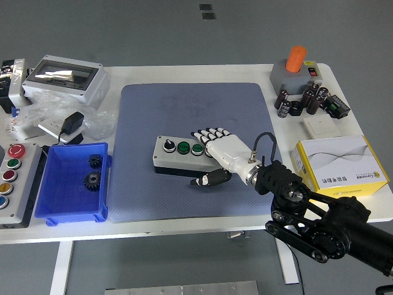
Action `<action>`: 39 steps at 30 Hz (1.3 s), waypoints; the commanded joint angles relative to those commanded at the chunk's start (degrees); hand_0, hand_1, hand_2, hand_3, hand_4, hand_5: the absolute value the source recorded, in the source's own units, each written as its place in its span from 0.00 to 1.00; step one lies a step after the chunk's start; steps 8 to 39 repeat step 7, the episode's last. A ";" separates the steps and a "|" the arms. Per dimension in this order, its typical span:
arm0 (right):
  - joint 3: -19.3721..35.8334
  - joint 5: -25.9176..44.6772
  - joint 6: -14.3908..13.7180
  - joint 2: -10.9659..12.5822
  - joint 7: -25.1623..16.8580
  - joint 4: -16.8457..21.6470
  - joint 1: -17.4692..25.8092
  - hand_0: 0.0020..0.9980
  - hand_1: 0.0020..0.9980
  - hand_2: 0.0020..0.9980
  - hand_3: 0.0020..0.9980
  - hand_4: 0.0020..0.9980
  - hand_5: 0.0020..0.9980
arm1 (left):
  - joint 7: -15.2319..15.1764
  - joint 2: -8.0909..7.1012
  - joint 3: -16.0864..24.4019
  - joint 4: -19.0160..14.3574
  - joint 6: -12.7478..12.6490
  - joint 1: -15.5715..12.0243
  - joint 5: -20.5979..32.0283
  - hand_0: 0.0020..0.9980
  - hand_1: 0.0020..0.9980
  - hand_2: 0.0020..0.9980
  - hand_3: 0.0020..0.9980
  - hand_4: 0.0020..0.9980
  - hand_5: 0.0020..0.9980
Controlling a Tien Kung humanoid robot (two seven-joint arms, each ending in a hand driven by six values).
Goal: Pick up the button,place it on the desk,press the button,press the button
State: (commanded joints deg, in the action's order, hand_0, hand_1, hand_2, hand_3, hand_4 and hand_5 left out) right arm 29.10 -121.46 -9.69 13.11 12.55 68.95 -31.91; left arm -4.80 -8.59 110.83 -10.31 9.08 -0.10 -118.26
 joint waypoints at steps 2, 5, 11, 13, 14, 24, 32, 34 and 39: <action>-0.26 0.72 -0.71 -0.14 -0.11 -0.63 -0.04 0.32 0.56 0.66 0.94 0.94 0.30 | -0.05 -0.02 0.05 0.00 -0.01 0.10 -0.06 0.73 0.74 0.65 0.69 0.92 0.31; -0.44 2.43 -2.15 -0.26 -0.78 -1.40 -0.11 0.32 0.56 0.66 0.94 0.94 0.30 | -0.07 0.04 0.03 0.00 0.00 0.21 -0.03 0.73 0.74 0.65 0.69 0.92 0.31; -0.46 4.11 -3.59 -0.36 -1.63 -1.87 -0.16 0.32 0.56 0.66 0.94 0.94 0.30 | -0.06 0.16 -0.06 0.00 0.00 0.28 0.07 0.73 0.74 0.65 0.69 0.92 0.31; -0.46 4.11 -3.59 -0.36 -1.63 -1.87 -0.16 0.32 0.56 0.66 0.94 0.94 0.30 | -0.06 0.16 -0.06 0.00 0.00 0.28 0.07 0.73 0.74 0.65 0.69 0.92 0.31; -0.46 4.11 -3.59 -0.36 -1.63 -1.87 -0.16 0.32 0.56 0.66 0.94 0.94 0.30 | -0.06 0.16 -0.06 0.00 0.00 0.28 0.07 0.73 0.74 0.65 0.69 0.92 0.31; -0.46 4.11 -3.59 -0.36 -1.63 -1.87 -0.16 0.32 0.56 0.66 0.94 0.94 0.30 | -0.06 0.16 -0.06 0.00 0.00 0.28 0.07 0.73 0.74 0.65 0.69 0.92 0.31; -0.46 4.11 -3.59 -0.36 -1.63 -1.87 -0.16 0.32 0.56 0.66 0.94 0.94 0.30 | -0.06 0.16 -0.06 0.00 0.00 0.28 0.07 0.73 0.74 0.65 0.69 0.92 0.31; -0.46 4.11 -3.59 -0.36 -1.63 -1.87 -0.16 0.32 0.56 0.66 0.94 0.94 0.30 | -0.06 0.16 -0.06 0.00 0.00 0.28 0.07 0.73 0.74 0.65 0.69 0.92 0.31; -0.46 4.11 -3.59 -0.36 -1.63 -1.87 -0.16 0.32 0.56 0.66 0.94 0.94 0.30 | -0.06 0.16 -0.06 0.00 0.00 0.28 0.07 0.73 0.74 0.65 0.69 0.92 0.31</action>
